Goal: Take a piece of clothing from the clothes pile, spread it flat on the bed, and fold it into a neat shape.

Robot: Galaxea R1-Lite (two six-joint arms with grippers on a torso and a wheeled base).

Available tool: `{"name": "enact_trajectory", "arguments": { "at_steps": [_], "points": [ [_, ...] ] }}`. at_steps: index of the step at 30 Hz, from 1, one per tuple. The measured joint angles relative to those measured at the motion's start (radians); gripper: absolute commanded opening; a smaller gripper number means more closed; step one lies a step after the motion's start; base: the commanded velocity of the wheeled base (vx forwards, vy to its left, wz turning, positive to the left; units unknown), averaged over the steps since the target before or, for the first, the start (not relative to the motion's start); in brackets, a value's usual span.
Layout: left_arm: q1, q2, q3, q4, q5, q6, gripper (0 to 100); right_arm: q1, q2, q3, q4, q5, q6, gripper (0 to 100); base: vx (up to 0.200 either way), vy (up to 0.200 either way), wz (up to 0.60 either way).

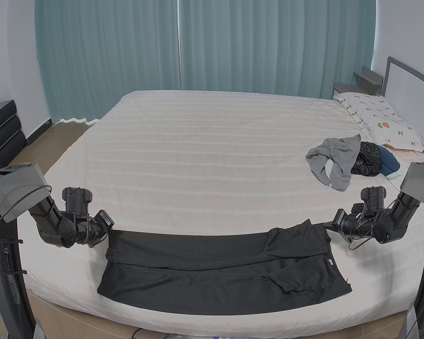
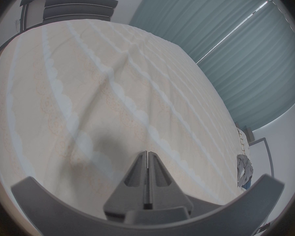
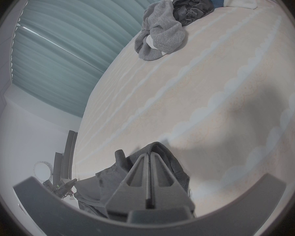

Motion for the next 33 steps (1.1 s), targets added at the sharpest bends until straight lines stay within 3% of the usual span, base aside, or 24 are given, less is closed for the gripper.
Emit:
{"name": "enact_trajectory", "arguments": {
  "at_steps": [3,4,5,6,17,27,33],
  "points": [
    [0.000,0.000,0.000,0.000,0.000,-0.001,0,0.000,0.001,0.000,0.000,0.000,0.000,0,0.000,0.000,0.00],
    [0.000,0.000,0.000,0.000,-0.001,-0.002,0,0.000,0.002,0.000,0.000,0.001,0.000,100,0.000,0.000,0.00],
    [0.000,0.000,0.000,0.000,-0.001,-0.002,0,0.000,0.002,0.000,0.000,0.001,-0.001,100,0.000,0.000,0.00],
    [0.000,0.000,0.000,0.000,-0.001,-0.002,100,0.001,0.003,0.001,0.000,0.001,-0.001,100,0.000,0.000,0.00],
    [0.001,-0.014,0.024,0.001,-0.014,-0.005,100,0.009,-0.047,0.047,0.000,0.006,0.007,100,0.000,0.000,0.00],
    [-0.005,-0.119,0.155,0.002,-0.045,-0.005,100,0.019,-0.146,0.142,0.000,0.012,0.012,100,0.000,0.000,0.00],
    [-0.016,-0.161,0.192,0.002,-0.046,-0.038,100,0.029,-0.176,0.180,0.000,0.011,0.004,100,-0.200,0.000,0.00]
  ]
}}
